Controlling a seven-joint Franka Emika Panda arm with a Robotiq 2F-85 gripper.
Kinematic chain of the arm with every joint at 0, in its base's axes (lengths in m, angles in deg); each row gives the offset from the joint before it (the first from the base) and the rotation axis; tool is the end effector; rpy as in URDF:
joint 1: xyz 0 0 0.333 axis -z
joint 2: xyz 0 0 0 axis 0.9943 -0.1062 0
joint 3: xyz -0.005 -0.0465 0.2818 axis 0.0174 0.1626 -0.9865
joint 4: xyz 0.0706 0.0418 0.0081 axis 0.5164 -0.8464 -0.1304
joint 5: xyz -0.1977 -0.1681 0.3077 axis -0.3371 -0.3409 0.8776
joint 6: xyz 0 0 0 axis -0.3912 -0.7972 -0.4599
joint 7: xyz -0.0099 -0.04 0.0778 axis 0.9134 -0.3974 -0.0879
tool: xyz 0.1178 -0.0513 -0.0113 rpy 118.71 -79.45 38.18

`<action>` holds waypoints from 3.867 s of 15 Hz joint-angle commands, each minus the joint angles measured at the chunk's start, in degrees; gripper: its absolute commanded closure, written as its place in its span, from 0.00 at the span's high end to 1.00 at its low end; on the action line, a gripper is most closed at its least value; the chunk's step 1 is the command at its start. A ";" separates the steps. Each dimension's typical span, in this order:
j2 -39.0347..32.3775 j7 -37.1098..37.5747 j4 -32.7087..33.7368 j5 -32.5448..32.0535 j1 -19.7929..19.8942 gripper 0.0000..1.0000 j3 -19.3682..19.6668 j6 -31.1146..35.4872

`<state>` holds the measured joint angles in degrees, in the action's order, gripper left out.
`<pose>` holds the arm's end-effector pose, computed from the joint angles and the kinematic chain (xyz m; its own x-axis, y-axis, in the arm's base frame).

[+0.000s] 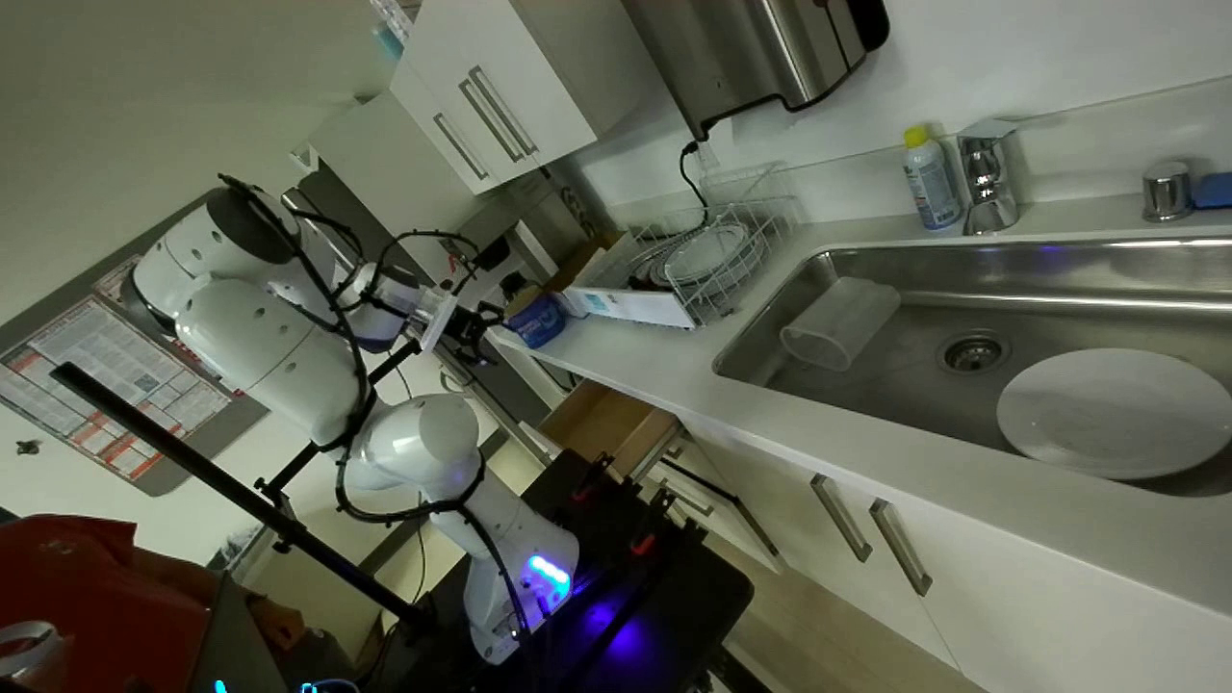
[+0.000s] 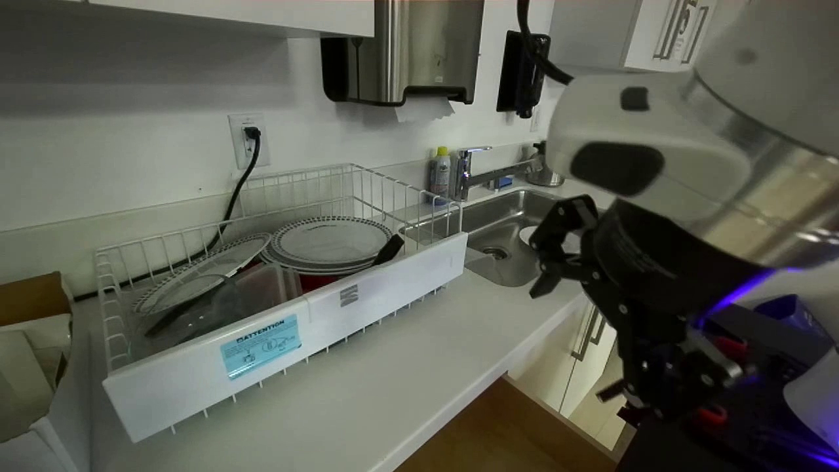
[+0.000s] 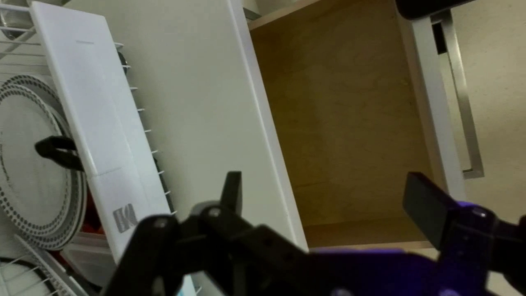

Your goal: Open the top left kitchen drawer, remove the object, put it in the plate holder and close the drawer

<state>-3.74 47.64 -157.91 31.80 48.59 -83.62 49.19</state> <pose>0.2226 0.4333 0.2960 0.3400 0.9359 -0.0916 0.8731 -0.2781 0.4004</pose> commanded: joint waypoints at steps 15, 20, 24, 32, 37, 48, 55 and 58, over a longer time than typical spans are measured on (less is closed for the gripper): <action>-18.69 19.61 -6.91 -17.72 -6.61 1.00 -0.23 20.87; -18.80 20.18 -5.84 -17.58 -7.91 1.00 -0.20 18.74; -20.04 26.50 -5.79 -25.09 -15.89 1.00 2.64 15.09; -36.52 54.66 2.15 -48.99 -33.60 1.00 7.17 -6.78; -40.98 59.36 4.23 -49.36 -36.04 1.00 7.28 -9.58; -47.14 58.51 8.63 -50.72 -39.81 0.27 8.57 -13.96; -55.20 58.07 13.31 -54.31 -40.92 0.00 11.75 -16.94; -55.47 58.35 12.79 -54.17 -39.13 0.01 10.79 -16.76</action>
<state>-58.95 105.98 -145.26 -22.00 8.65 -71.98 33.09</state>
